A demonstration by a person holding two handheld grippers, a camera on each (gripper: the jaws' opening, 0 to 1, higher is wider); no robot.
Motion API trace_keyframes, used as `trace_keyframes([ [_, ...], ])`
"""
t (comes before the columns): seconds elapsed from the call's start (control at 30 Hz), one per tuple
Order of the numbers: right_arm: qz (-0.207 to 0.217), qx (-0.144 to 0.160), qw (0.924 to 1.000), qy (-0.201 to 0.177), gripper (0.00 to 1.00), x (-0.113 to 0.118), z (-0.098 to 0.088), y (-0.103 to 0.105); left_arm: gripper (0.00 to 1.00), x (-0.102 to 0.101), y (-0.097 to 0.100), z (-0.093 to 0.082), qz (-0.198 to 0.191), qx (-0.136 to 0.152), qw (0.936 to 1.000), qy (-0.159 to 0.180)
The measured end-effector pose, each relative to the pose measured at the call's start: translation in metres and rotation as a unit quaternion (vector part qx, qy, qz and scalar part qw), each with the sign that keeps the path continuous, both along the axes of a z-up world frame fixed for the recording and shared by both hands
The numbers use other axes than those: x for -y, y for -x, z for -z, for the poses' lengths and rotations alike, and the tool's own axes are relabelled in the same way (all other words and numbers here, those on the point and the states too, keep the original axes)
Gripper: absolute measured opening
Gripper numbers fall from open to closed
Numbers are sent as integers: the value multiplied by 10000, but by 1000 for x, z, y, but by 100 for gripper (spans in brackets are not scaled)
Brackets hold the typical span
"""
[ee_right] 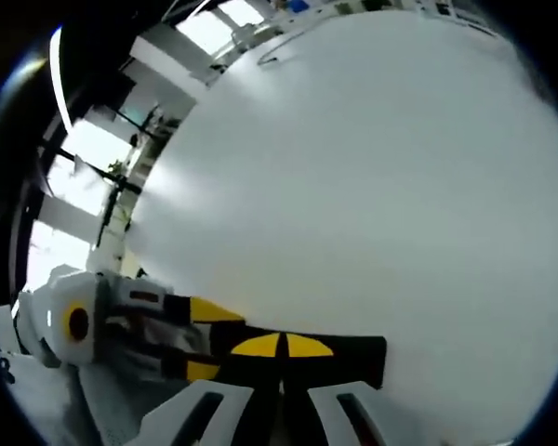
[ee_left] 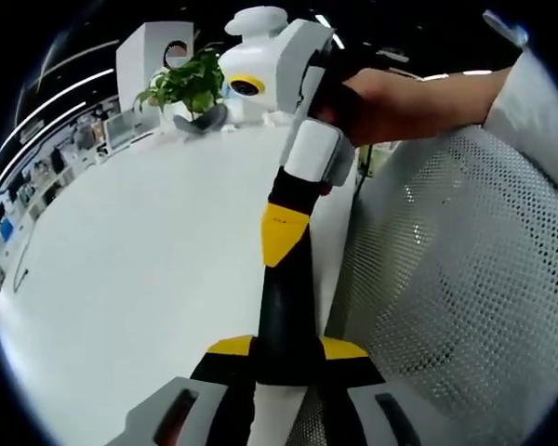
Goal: Press the specified remote control buttons in sequence, fully releasing each button before pressing the next.
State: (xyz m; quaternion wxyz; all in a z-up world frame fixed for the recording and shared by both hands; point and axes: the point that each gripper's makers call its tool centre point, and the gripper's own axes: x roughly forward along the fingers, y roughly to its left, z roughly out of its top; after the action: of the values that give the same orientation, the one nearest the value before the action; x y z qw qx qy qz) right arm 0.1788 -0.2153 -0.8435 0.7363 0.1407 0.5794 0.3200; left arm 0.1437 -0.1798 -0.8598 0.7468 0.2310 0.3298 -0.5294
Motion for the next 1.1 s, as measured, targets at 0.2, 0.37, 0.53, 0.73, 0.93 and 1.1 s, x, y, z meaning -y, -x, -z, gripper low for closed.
trace_keyframes([
  [0.2, -222, -185, 9995, 123, 0, -1, 2, 13, 24, 0, -1, 0, 11, 9, 10000, 26],
  [0.37, -517, -107, 9980, 342, 0, -4, 6, 18, 25, 0, -1, 0, -9, 13, 10000, 31],
  [0.53, -531, -20, 9980, 345, 0, -3, 6, 15, 25, 0, -1, 0, -7, 15, 10000, 37],
  [0.73, -555, -28, 9978, 359, 0, -3, 6, 16, 25, 0, -1, 0, 21, 30, 10000, 52],
  [0.93, -492, -43, 9983, 312, 0, -2, 8, 15, 25, 0, -1, 0, 35, 27, 10000, 67],
  [1.1, -469, -34, 9984, 316, 0, -3, 8, 15, 25, 0, -1, 0, 54, 38, 9999, 81],
])
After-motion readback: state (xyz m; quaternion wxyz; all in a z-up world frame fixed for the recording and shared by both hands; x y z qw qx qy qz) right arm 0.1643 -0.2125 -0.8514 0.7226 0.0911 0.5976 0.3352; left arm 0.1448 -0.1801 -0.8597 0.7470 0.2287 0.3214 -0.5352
